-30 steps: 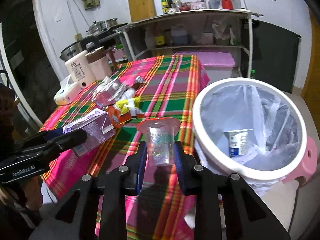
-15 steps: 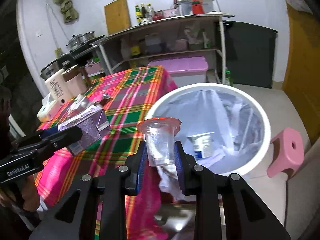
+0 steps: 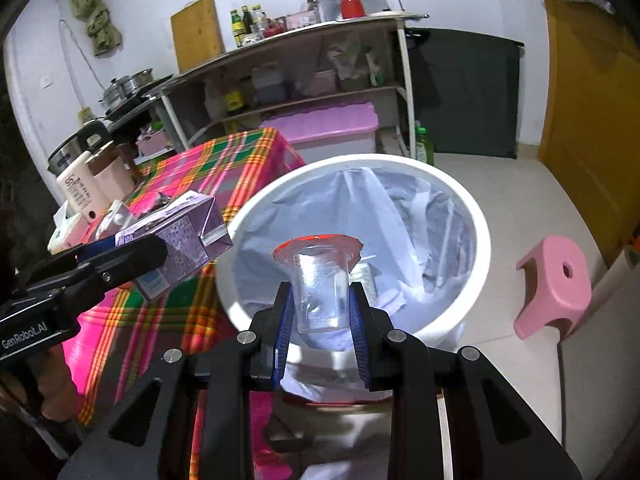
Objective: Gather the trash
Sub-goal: 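Carry the carton and clear cup over the trash bin with both grippers, then open both grippers to drop the carton and clear cup into the bin, then move both open grippers back over the table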
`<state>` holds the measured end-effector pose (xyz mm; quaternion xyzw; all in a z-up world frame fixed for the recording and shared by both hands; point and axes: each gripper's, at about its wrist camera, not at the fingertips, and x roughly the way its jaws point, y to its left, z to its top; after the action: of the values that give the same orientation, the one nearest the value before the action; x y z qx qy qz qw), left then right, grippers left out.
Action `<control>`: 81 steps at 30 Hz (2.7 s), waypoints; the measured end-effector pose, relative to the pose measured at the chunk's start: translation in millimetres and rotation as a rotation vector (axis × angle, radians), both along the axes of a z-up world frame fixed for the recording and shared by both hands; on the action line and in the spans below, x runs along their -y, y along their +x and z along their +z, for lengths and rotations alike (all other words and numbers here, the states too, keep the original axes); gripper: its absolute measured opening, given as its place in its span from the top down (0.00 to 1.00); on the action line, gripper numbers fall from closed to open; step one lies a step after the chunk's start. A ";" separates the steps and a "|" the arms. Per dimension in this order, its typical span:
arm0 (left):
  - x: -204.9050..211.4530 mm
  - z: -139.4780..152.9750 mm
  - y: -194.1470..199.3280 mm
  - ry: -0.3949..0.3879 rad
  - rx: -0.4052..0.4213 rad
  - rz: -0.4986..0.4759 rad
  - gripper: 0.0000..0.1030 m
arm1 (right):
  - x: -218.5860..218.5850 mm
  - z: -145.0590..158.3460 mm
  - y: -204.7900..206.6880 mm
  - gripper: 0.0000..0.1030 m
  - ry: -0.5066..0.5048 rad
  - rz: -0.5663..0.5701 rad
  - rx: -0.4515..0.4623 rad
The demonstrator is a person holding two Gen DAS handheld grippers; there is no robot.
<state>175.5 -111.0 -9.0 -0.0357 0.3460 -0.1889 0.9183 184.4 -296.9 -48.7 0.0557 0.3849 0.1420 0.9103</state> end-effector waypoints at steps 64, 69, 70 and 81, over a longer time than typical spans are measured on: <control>-113.5 -25.5 -76.9 -0.001 -0.027 0.282 0.44 | -87.5 6.6 -55.1 0.56 0.025 0.255 0.034; -125.0 -28.9 -76.5 -0.004 -0.033 0.310 0.44 | -93.4 3.8 -53.1 0.56 0.021 0.272 0.013; -126.9 -29.6 -75.5 -0.003 -0.034 0.314 0.44 | -94.5 3.0 -52.6 0.56 0.021 0.275 0.008; -136.1 -37.6 -49.3 0.035 -0.046 0.299 0.44 | -103.7 0.9 -44.7 0.56 0.024 0.297 -0.005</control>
<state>126.2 25.0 -46.6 -0.0751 0.3608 -0.0431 0.9286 139.8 -193.1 -47.8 0.0092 0.3895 0.2796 0.8775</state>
